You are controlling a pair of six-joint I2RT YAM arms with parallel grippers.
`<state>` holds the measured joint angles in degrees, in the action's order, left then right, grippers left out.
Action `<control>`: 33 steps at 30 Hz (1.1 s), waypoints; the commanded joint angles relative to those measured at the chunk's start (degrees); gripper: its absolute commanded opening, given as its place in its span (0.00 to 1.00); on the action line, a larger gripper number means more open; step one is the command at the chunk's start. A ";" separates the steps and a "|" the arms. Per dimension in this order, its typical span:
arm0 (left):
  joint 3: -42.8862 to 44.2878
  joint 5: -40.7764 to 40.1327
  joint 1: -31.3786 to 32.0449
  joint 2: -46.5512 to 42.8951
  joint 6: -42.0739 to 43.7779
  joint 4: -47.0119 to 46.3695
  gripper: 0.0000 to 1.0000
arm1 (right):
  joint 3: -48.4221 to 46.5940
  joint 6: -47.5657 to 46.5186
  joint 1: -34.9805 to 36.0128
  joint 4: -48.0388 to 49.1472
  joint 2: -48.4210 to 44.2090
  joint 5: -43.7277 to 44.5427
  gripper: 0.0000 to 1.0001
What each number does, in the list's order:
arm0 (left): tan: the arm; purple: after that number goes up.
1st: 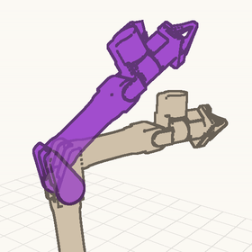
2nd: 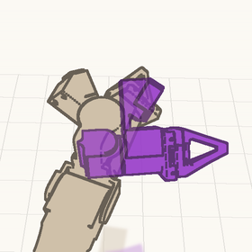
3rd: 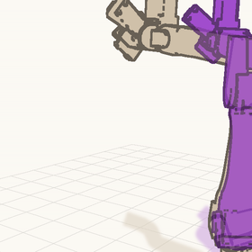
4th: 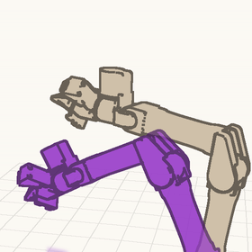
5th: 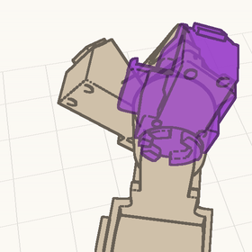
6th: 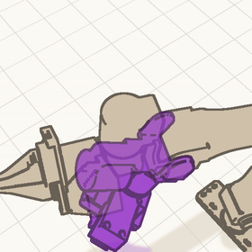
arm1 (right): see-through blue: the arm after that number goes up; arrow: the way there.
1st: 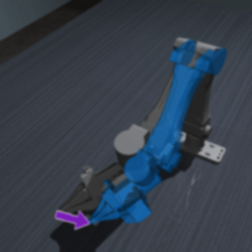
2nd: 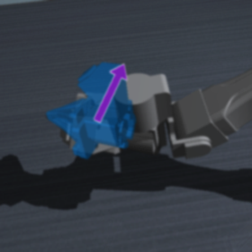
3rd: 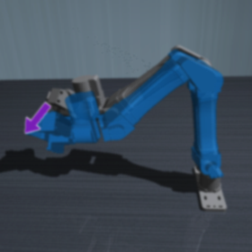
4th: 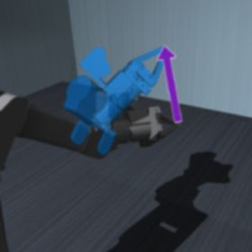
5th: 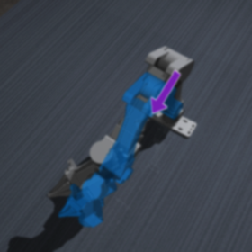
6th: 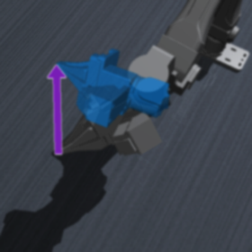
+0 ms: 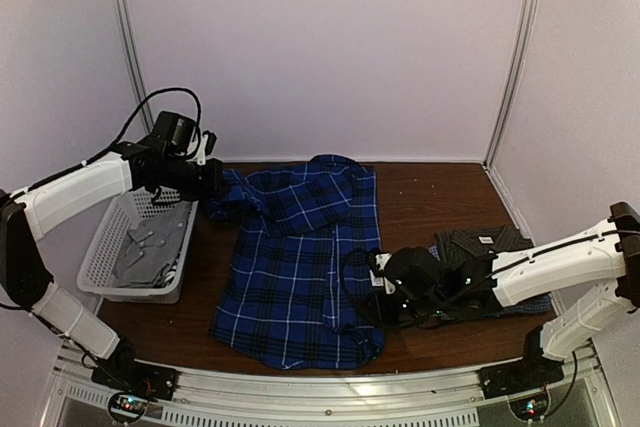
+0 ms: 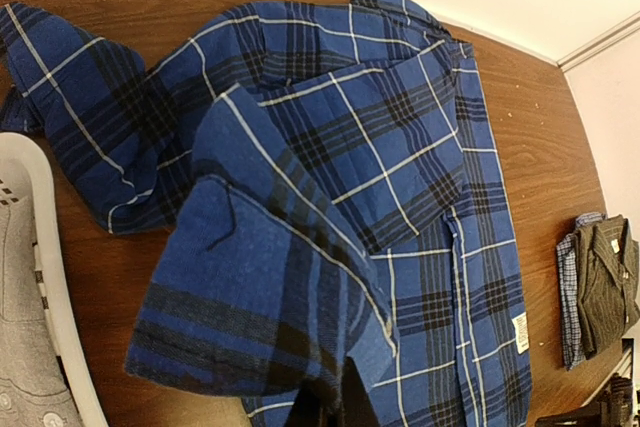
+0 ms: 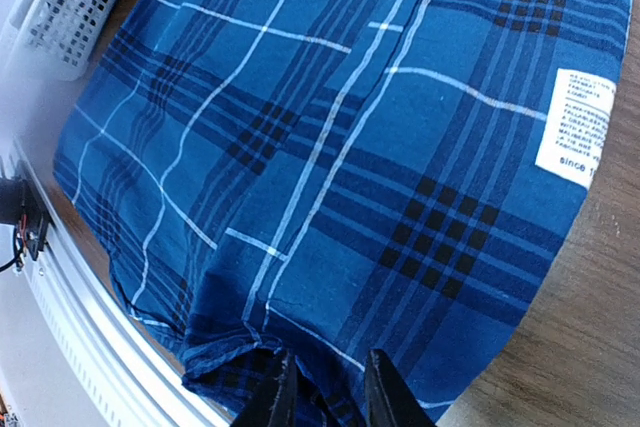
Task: Fold and stack the long sleeve shirts
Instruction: Fold the sleeve of the 1/3-folded shirt.
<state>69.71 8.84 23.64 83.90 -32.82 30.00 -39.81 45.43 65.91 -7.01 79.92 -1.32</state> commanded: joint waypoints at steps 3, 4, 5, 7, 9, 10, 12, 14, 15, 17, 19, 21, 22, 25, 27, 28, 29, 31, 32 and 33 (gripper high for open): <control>-0.10 0.06 0.29 -0.99 1.00 -2.57 0.00 | -4.94 2.55 5.86 -0.98 7.33 6.63 0.25; -0.15 0.02 0.27 -1.01 1.00 -2.54 0.00 | -5.68 2.82 6.77 -1.17 8.54 6.57 0.25; -0.15 0.10 0.27 -1.02 1.03 -2.55 0.00 | -6.32 3.09 7.53 -1.41 9.50 6.41 0.24; -0.19 0.23 0.27 -1.01 1.00 -2.63 0.00 | -7.24 3.53 9.06 -1.94 11.20 6.15 0.24; -0.40 0.31 0.27 -0.98 0.99 -2.80 0.00 | -8.00 4.05 10.50 -2.43 12.10 6.00 0.25; -0.59 0.52 0.27 -1.01 1.00 -3.01 0.00 | -8.03 4.31 11.08 -2.05 12.19 5.76 0.25; -1.00 0.85 0.27 -0.91 0.85 -3.47 0.00 | -7.45 4.97 11.83 -0.81 12.89 4.96 0.26; -1.32 1.05 0.27 -0.76 0.74 -3.81 0.00 | -6.70 5.63 11.88 0.18 13.83 4.10 0.25; -1.33 1.09 0.27 -0.63 0.69 -3.88 0.00 | -6.44 5.87 12.00 0.60 14.24 3.83 0.25; -1.34 1.22 0.27 -0.42 0.67 -3.96 0.00 | -5.76 6.09 11.96 1.83 14.85 3.21 0.26; -1.25 1.33 0.27 -0.36 0.74 -3.87 0.00 | -5.27 6.31 11.97 3.33 15.52 2.44 0.26; -1.02 1.55 0.27 -0.32 0.85 -3.87 0.00 | -5.27 6.46 11.97 3.75 16.24 1.76 0.26; -0.87 1.73 0.27 -0.32 0.87 -3.89 0.00 | -5.27 6.57 11.96 3.89 16.39 1.61 0.26; -0.20 2.61 0.27 -0.22 1.23 -3.87 0.00 | -5.55 6.83 11.96 3.33 14.78 1.70 0.26; 0.46 3.71 0.27 -0.29 1.78 -3.88 0.00 | -5.86 7.09 11.97 2.21 12.10 2.63 0.27; 0.84 4.45 0.46 -0.39 2.17 -3.89 0.00 | -6.01 7.25 11.89 1.53 10.63 3.46 0.28; 1.19 5.00 0.71 -0.40 2.67 -3.85 0.00 | -6.31 7.24 11.83 0.73 8.94 4.17 0.29; 2.03 6.02 1.44 -0.19 3.94 -3.89 0.00 | -7.38 6.98 11.68 -1.76 6.01 6.16 0.30; 2.52 6.28 2.02 -0.02 4.63 -3.86 0.00 | -8.11 6.88 11.45 -3.32 4.51 7.54 0.31; 2.87 6.61 2.60 0.22 5.22 -3.85 0.00 | -8.74 6.76 11.17 -5.00 3.19 9.05 0.31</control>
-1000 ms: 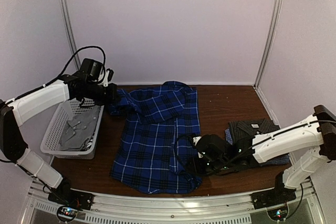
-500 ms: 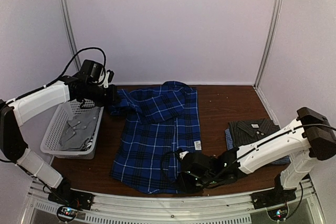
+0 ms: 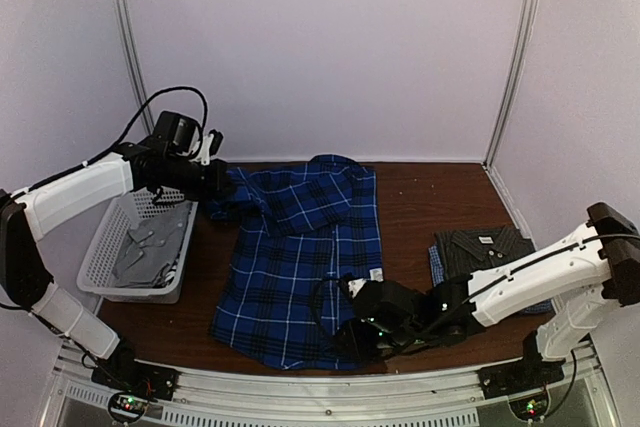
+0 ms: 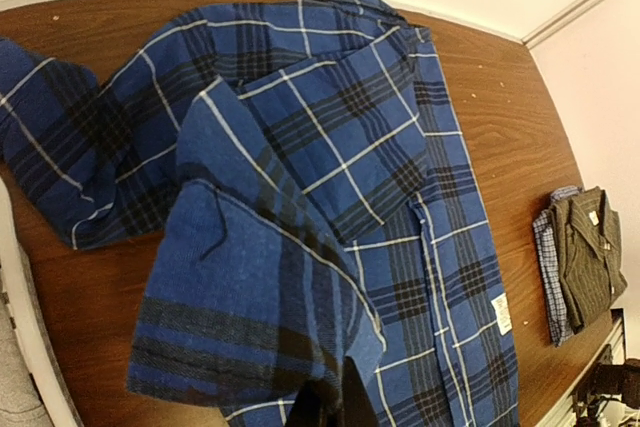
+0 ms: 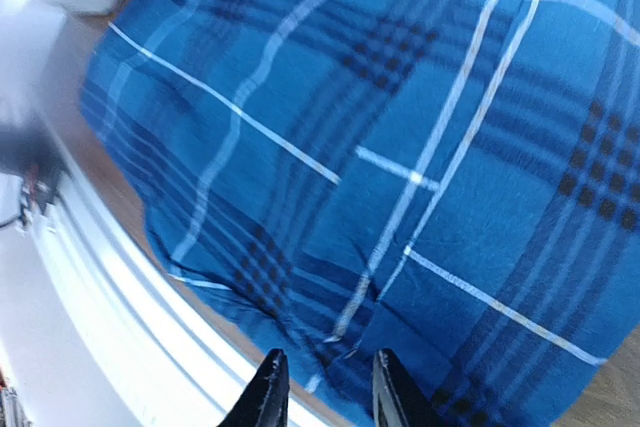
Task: Fold and stack the long sleeve shirts
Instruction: Fold the sleeve of the 1/3-folded shirt.
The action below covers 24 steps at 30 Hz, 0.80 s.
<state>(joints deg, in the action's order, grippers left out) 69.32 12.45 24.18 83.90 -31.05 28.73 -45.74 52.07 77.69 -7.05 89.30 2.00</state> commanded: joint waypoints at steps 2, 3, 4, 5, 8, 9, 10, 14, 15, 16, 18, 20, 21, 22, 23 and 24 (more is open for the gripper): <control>3.89 4.22 3.29 1.08 4.66 -2.56 0.00 | -3.76 -0.31 -1.67 -7.75 -9.88 8.99 0.33; 4.22 5.16 3.91 1.67 5.13 -2.54 0.00 | -3.90 -0.45 -2.38 -8.87 -11.31 10.77 0.34; 4.57 6.05 4.77 2.33 5.77 -2.51 0.00 | -3.80 -0.56 -3.40 -9.93 -12.88 12.34 0.34; 5.12 6.46 5.80 3.10 6.39 -2.34 0.00 | -3.51 -0.51 -4.63 -11.24 -14.37 13.56 0.35; 6.91 6.29 9.74 5.69 8.19 -1.40 0.00 | -1.76 -0.81 -9.81 -11.63 -18.71 15.27 0.35; 7.42 6.32 11.21 6.69 8.61 -1.17 0.00 | -1.00 -0.90 -11.64 -11.33 -20.15 15.43 0.36; 7.87 6.41 12.56 7.65 8.86 -1.14 0.00 | -0.10 -1.03 -13.26 -10.73 -21.46 15.29 0.36; 9.67 6.14 17.92 12.08 9.72 -0.49 0.00 | 2.92 -1.86 -18.35 -9.07 -24.70 13.89 0.37; 10.18 5.91 19.13 13.23 9.81 -0.29 0.00 | 3.56 -1.89 -19.09 -8.85 -24.96 13.71 0.38; 10.59 5.60 20.72 14.39 9.86 -0.01 0.00 | 4.14 -1.89 -19.56 -8.75 -25.22 13.54 0.38; 11.19 4.95 22.89 16.57 9.80 0.01 0.00 | 5.32 -1.76 -19.99 -8.40 -25.52 13.19 0.38; 11.72 4.56 24.90 18.51 9.43 0.08 0.00 | 6.42 -1.56 -20.16 -8.02 -25.62 12.76 0.38; 12.02 4.42 25.73 19.70 9.28 0.02 0.00 | 6.97 -1.44 -20.14 -7.73 -25.58 12.44 0.38; 12.49 4.24 26.56 20.49 9.19 0.01 0.00 | 7.41 -1.38 -20.17 -7.48 -25.58 12.21 0.38; 12.91 4.00 27.20 21.25 9.10 0.01 0.00 | 7.94 -1.24 -20.13 -7.34 -25.53 12.03 0.38; 13.27 3.78 27.91 21.85 9.08 0.01 0.00 | 8.33 -1.15 -20.12 -7.22 -25.49 11.83 0.38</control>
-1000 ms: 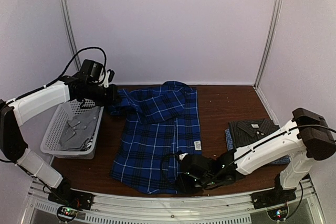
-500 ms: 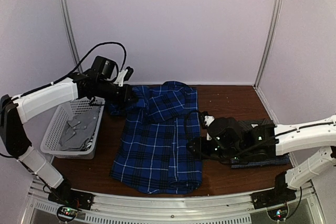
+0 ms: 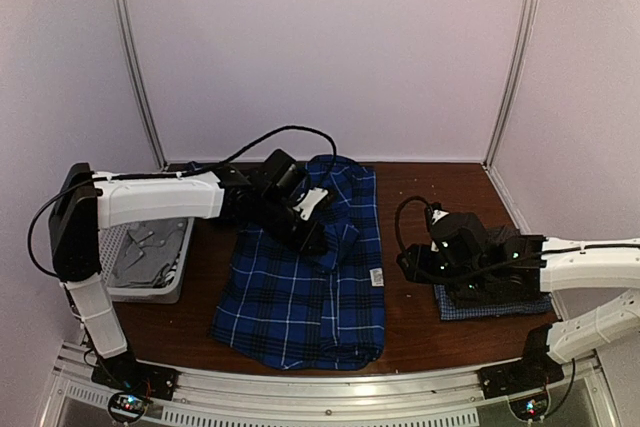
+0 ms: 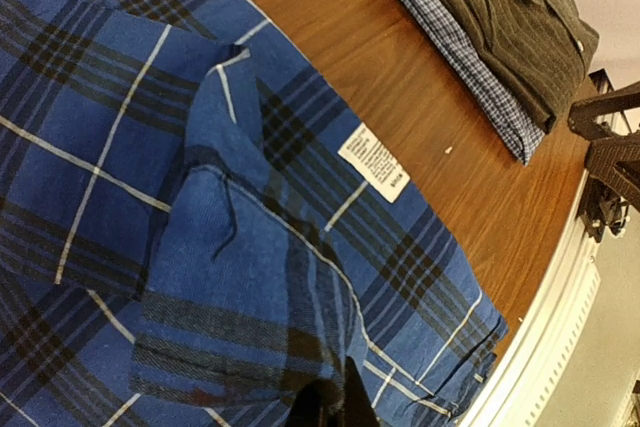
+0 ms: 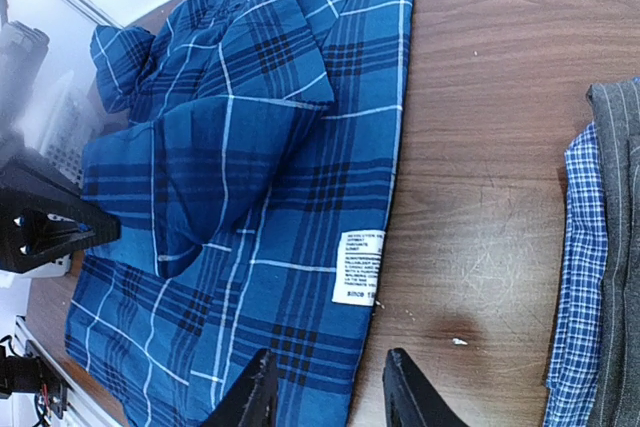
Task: Fold and stack the long sleeve shirts
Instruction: Fold the sleeve of the 1/3-folded shirt.
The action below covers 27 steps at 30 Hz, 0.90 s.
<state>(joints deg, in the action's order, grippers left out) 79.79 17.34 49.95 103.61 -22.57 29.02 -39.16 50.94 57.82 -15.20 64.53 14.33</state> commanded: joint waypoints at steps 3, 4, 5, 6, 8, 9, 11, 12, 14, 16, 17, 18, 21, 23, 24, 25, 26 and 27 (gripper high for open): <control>3.64 -1.24 3.83 3.64 0.76 -0.27 0.00 | 2.80 0.28 -0.28 1.69 -0.81 -0.96 0.38; 3.70 -1.28 4.22 3.95 0.81 -0.23 0.00 | 3.09 0.38 -0.26 1.81 -0.89 -1.12 0.38; 3.64 -1.25 4.61 4.25 0.85 -0.25 0.00 | 3.32 0.39 -0.28 1.84 -0.98 -1.22 0.38; 3.44 -1.08 4.98 4.44 0.95 -0.26 0.00 | 3.51 0.39 -0.32 1.84 -1.05 -1.25 0.38; 2.84 -0.71 5.73 4.73 0.86 -0.27 0.00 | 3.81 0.39 -0.26 1.84 -1.16 -1.32 0.38; 2.49 -0.45 6.26 4.81 0.78 -0.27 0.00 | 4.01 0.39 -0.28 1.84 -1.24 -1.32 0.38; 1.95 -0.43 7.46 4.91 0.41 -0.27 0.00 | 4.18 0.48 -0.26 1.91 -1.38 -1.37 0.38; 1.58 -0.40 8.06 4.91 0.28 -0.22 0.00 | 4.29 0.48 -0.25 1.88 -1.34 -1.33 0.38; 0.99 -0.53 9.43 4.85 -0.11 -0.22 0.00 | 4.45 0.52 -0.31 1.85 -1.35 -1.23 0.38; 0.65 -0.88 10.79 5.02 -0.50 -0.27 0.00 | 4.74 0.69 -0.27 2.08 -1.34 -1.28 0.39; 0.56 -1.12 11.12 5.23 -0.66 -0.27 0.00 | 4.82 0.78 -0.27 2.21 -1.27 -1.35 0.39; 0.47 -1.09 11.38 5.44 -0.72 -0.27 0.00 | 4.94 0.87 -0.29 2.38 -1.25 -1.39 0.39; 0.13 -1.16 12.09 5.81 -0.72 -0.25 0.00 | 5.28 1.00 -0.30 2.76 -1.01 -1.79 0.38; 0.06 -1.32 12.49 5.95 -0.50 -0.23 0.00 | 5.34 1.09 -0.28 2.70 -0.85 -1.93 0.38; -0.06 -1.52 12.67 5.99 -0.41 -0.18 0.00 | 5.46 1.11 -0.30 2.66 -0.86 -2.04 0.39; -0.03 -1.87 12.78 6.06 -0.33 0.18 0.00 | 5.53 1.16 -0.27 2.70 -0.82 -2.07 0.38; 0.01 -2.28 12.87 5.99 -0.22 0.64 0.00 | 5.62 1.18 -0.26 2.72 -0.81 -2.12 0.38; 0.02 -2.56 12.93 5.91 -0.01 1.20 0.00 | 5.61 1.18 -0.25 2.72 -0.81 -2.20 0.38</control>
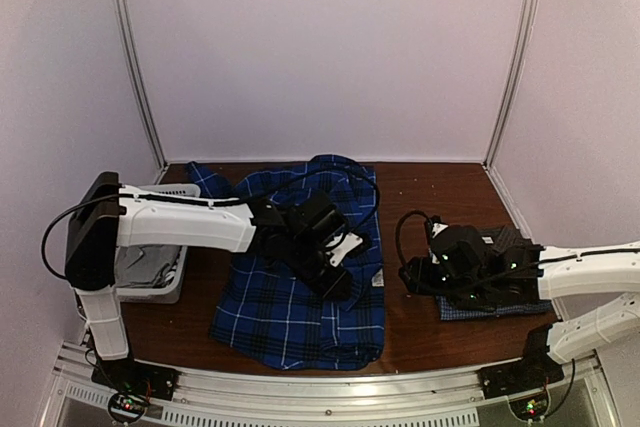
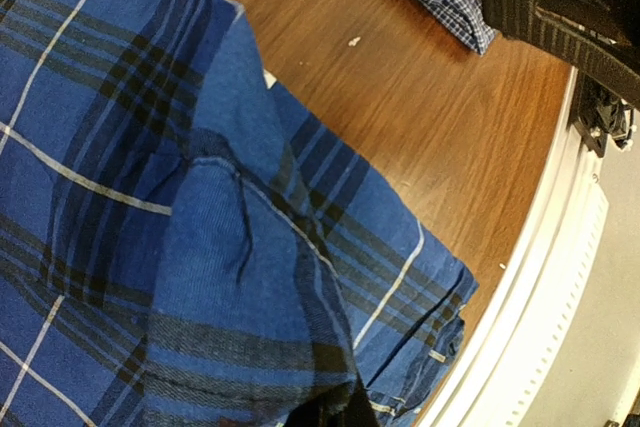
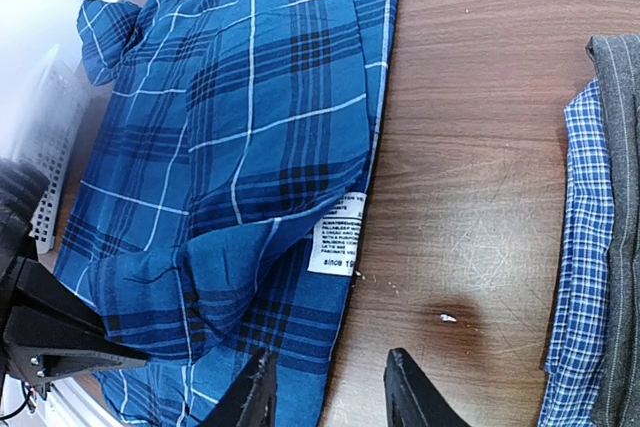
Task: Fold and stack the long sleeve shirts
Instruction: Fold the sleeve of the 1/3-folded shirt.
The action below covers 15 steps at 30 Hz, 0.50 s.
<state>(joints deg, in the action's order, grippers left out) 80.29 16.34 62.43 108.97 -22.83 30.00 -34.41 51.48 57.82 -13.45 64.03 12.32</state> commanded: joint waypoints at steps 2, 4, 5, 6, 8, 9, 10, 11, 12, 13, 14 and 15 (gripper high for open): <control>-0.63 -1.78 0.57 0.43 0.54 0.67 0.00 | 0.77 0.56 -0.31 0.95 -0.22 -0.29 0.38; -1.04 -0.97 0.81 0.41 0.83 0.72 0.01 | 0.59 0.56 -0.26 0.95 -0.24 -0.21 0.39; -1.15 -0.64 1.07 0.44 1.04 0.68 0.03 | 0.60 0.47 -0.27 0.98 -0.17 -0.20 0.38; -1.26 -0.31 1.52 0.33 1.38 0.72 0.06 | 0.59 0.38 -0.26 1.02 -0.07 -0.19 0.39; -1.35 0.32 2.24 0.24 1.72 0.85 0.17 | 0.48 0.29 -0.32 0.98 0.27 -0.27 0.39; -1.49 0.53 2.39 0.01 1.61 0.82 0.27 | 0.41 0.28 -0.26 1.04 0.49 -0.42 0.39; -1.77 0.79 2.42 -0.37 1.31 0.54 0.35 | 0.40 0.14 -0.26 1.20 0.67 -0.63 0.39; -2.24 0.94 2.43 -0.99 1.05 0.05 0.43 | 0.33 0.03 -0.25 1.18 0.88 -0.86 0.39; -2.69 0.88 2.37 -1.71 0.62 -0.50 0.52 | 0.34 -0.12 -0.25 1.22 1.10 -1.18 0.41; -3.29 0.84 2.40 -2.50 0.12 -1.26 0.61 | 0.25 -0.27 -0.28 1.08 1.30 -1.48 0.42; -3.87 0.62 2.36 -3.38 -0.50 -1.94 0.66 | 0.27 -0.37 -0.26 0.93 1.50 -1.81 0.43; -4.44 -0.04 2.28 -4.14 -1.51 -2.54 0.69 | 0.37 -0.52 -0.28 0.89 1.60 -2.22 0.45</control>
<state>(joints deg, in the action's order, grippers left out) 77.78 16.64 64.88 108.90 -22.31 30.65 -34.22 51.46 57.82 -13.08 64.90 11.33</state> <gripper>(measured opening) 0.633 0.420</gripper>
